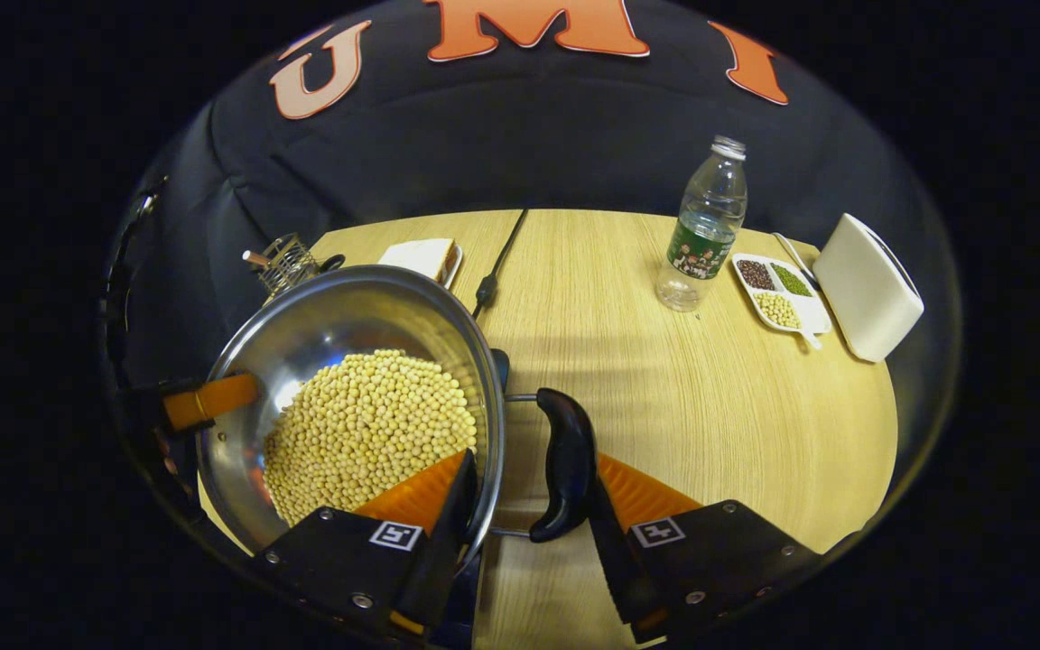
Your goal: First push the handle of the pot to place it horizontally, then grasp the pot with both hands and set it on the induction cooktop.
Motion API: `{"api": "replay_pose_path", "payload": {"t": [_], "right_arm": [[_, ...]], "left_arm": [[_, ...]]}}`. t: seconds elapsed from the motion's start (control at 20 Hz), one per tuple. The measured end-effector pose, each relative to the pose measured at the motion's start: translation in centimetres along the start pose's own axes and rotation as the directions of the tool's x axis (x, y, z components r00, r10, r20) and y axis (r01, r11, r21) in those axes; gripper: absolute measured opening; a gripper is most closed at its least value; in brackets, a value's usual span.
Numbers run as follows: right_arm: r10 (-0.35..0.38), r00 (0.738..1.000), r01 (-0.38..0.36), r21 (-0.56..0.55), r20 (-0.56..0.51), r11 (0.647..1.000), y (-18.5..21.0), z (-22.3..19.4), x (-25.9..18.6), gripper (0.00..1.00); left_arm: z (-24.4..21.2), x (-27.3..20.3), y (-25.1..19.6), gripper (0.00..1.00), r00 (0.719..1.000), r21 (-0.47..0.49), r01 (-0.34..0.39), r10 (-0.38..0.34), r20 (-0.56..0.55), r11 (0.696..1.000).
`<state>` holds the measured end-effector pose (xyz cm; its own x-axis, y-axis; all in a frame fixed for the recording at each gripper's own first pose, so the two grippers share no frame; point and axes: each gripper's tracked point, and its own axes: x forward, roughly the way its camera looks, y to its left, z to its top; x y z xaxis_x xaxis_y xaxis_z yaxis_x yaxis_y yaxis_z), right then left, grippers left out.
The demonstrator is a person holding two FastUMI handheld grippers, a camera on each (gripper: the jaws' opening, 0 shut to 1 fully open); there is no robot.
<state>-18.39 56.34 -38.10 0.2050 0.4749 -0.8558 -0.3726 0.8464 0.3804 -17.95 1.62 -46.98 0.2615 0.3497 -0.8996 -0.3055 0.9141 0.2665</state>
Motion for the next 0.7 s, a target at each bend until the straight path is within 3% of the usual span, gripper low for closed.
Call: {"api": "replay_pose_path", "payload": {"t": [0.05,0.1,0.15,0.4,0.6,0.7], "right_arm": [[0.017,1.0,-0.017,-0.007,0.018,1.0,-0.1,0.0,-0.4,0.72],[0.032,0.999,-0.032,-0.019,0.043,0.999,-0.2,0.2,-0.8,0.67],[0.045,0.997,-0.043,-0.037,0.065,0.998,-0.4,0.4,-1.4,0.74],[0.088,0.977,-0.075,-0.078,0.193,0.994,-2.7,2.6,-5.5,0.84],[0.068,0.957,-0.049,-0.071,0.283,0.996,-8.2,3.9,-9.5,0.88],[0.044,0.939,-0.023,-0.067,0.341,0.997,-12.0,4.9,-12.1,0.89]], "left_arm": [[1.0,-0.8,0.2,0.86,0.999,0.001,-0.02,0.02,0.042,1.0],[2.2,-1.5,0.7,0.87,0.996,0.006,-0.044,0.043,0.083,0.999],[3.1,-2.4,1.1,0.85,0.991,0.009,-0.071,0.069,0.118,0.997],[6.8,-7.3,0.1,0.87,0.953,0.007,-0.137,0.13,0.275,0.991],[9.4,-12.2,-4.5,0.93,0.922,0.026,-0.101,0.084,0.379,0.995],[11.3,-14.5,-7.5,0.94,0.892,0.054,-0.081,0.048,0.45,0.995]]}}
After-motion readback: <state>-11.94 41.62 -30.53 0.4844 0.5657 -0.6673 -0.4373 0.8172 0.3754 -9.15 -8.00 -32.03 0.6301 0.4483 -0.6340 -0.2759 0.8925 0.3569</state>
